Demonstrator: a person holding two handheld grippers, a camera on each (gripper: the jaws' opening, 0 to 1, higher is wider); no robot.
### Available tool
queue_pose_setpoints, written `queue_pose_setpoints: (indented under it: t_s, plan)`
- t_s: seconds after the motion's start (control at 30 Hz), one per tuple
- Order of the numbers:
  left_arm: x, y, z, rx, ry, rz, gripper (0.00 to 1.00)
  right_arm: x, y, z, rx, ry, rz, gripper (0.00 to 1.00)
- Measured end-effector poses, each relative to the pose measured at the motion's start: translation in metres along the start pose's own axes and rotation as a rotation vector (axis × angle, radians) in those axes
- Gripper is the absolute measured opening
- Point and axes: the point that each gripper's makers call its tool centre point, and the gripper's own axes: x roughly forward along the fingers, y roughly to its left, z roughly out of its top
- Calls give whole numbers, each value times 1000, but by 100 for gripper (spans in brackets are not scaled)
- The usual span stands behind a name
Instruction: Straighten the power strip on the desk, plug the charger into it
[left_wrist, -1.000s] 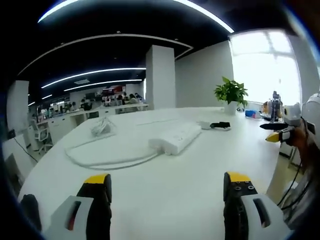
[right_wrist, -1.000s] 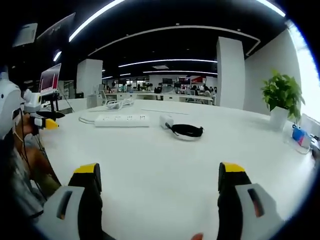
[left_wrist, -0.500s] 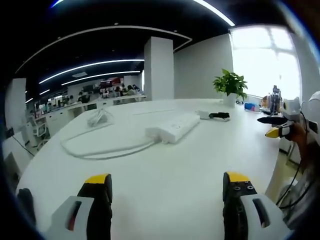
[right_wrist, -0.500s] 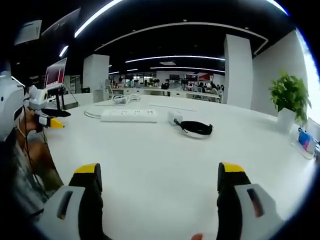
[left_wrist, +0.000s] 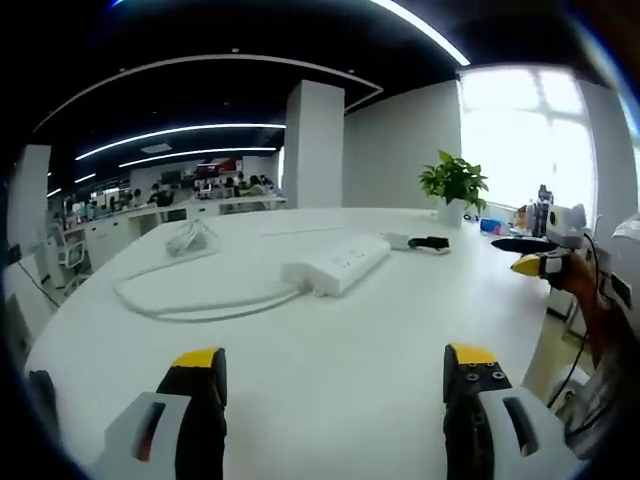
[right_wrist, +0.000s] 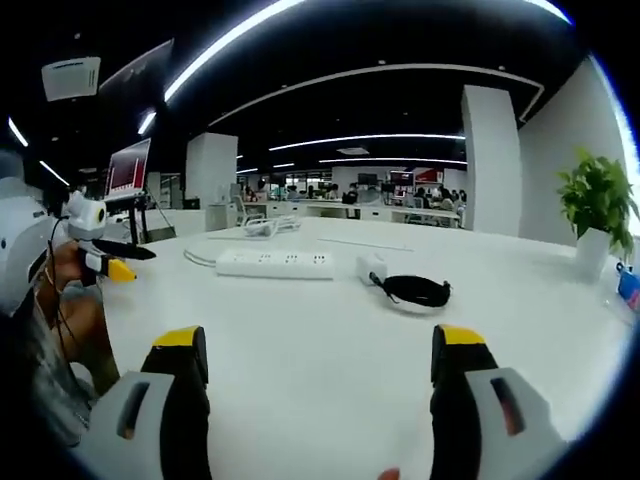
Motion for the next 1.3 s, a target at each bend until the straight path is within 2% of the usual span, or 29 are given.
queue_pose_setpoints:
  t_s: [0.17,0.37,0.57,0.77,0.93,1.07,1.17,1.3]
  plan:
    - [-1,2,0,1,3,11,90,2,7,2,-13,-4,32,93]
    - [0,6,5,-30,-15,12,92,4,1,3,-26,14,37,94]
    - [5,12,10,-17,-18,52,99,5,-3,11,-30,-7,62,94]
    - [9,18,14,-23,-30,51,99,10,-3,12,-46,-10,85,95]
    - [15,21,16,1,-28,58,99,16,-5,12,-50,-11,102,98]
    - [18,20,14,-8,-3,38,95,18,-8,12,-57,-2,110,98]
    - [20,15,14,31,9,12,90,20,-8,14,-45,-19,130,99]
    - [24,9,16,14,3,-16,91,23,-10,9,-36,2,138,98]
